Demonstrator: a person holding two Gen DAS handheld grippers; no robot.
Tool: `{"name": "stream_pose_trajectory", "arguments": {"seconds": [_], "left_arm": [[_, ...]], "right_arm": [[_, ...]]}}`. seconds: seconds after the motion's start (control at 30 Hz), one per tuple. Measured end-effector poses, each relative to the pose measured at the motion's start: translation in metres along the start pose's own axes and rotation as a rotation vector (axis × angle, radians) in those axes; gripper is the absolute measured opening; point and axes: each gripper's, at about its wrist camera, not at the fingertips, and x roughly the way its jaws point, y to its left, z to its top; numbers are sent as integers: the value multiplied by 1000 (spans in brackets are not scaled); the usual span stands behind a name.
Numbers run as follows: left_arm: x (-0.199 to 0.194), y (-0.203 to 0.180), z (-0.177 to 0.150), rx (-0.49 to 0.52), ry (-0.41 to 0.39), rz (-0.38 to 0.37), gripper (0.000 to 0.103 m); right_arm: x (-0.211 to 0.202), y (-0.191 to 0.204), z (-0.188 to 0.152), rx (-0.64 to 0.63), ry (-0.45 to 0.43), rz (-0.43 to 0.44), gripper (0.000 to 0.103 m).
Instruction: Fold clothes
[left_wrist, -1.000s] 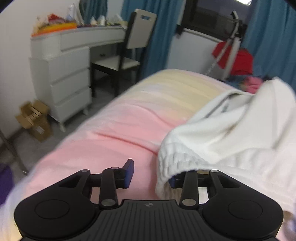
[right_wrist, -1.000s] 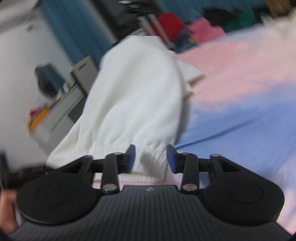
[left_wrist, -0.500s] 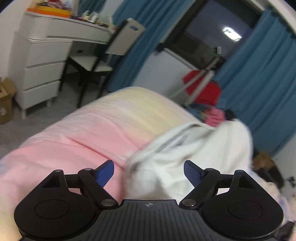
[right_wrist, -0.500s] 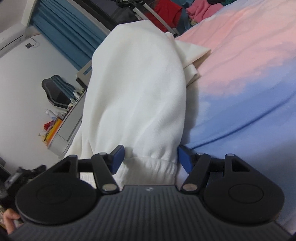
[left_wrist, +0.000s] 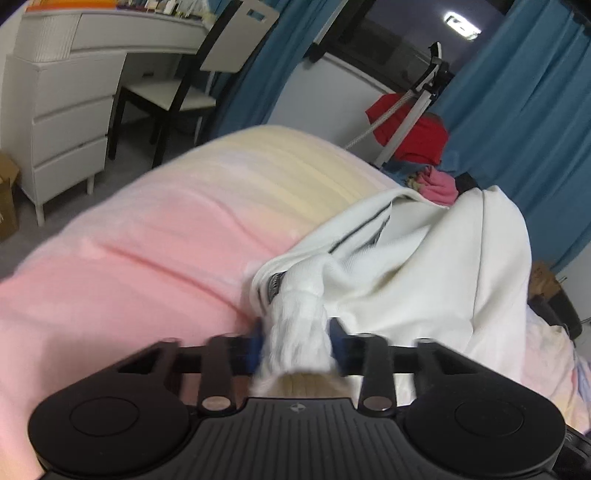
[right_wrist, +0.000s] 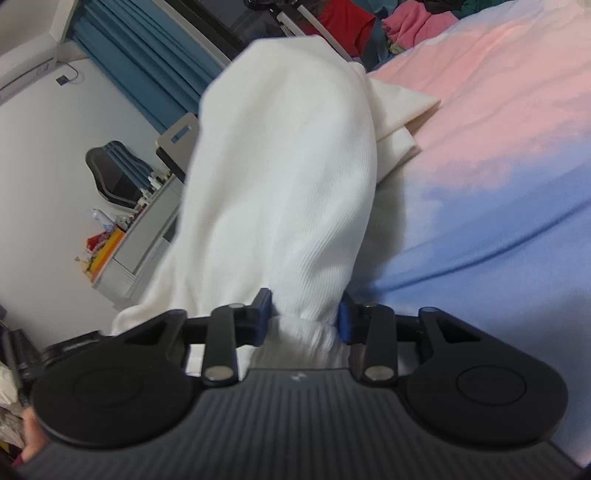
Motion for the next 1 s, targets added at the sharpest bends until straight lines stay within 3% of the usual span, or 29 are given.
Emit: {"name": "stream_pose_trajectory", "arguments": {"seconds": [0.13,0.3,0.37,0.5,0.63,0.77,0.93,1.0], "left_arm": [[-11,-3,25,-32,-71,-22,16],[-21,-10,104,37,-164,-6,16],[-23,-14,139,105,-225,31,16],[0,-16,188,198,-323,178,16],[66,3,204,214,-277,311,16],[129,46,197,126,-174,378,17],[138,77,181,116,-172,351,28],[128,77,177,137,-178,349,41]], "right_arm": [[-20,34,-13,15,-6,47,35],[-11,92,-36,32,19,156,32],[13,113,-43,74,28,217,32],[65,155,-57,119,49,315,32],[128,178,-76,86,111,289,32],[164,169,-86,74,173,242,32],[164,170,-76,6,201,241,37],[159,175,-69,-38,209,218,46]]}}
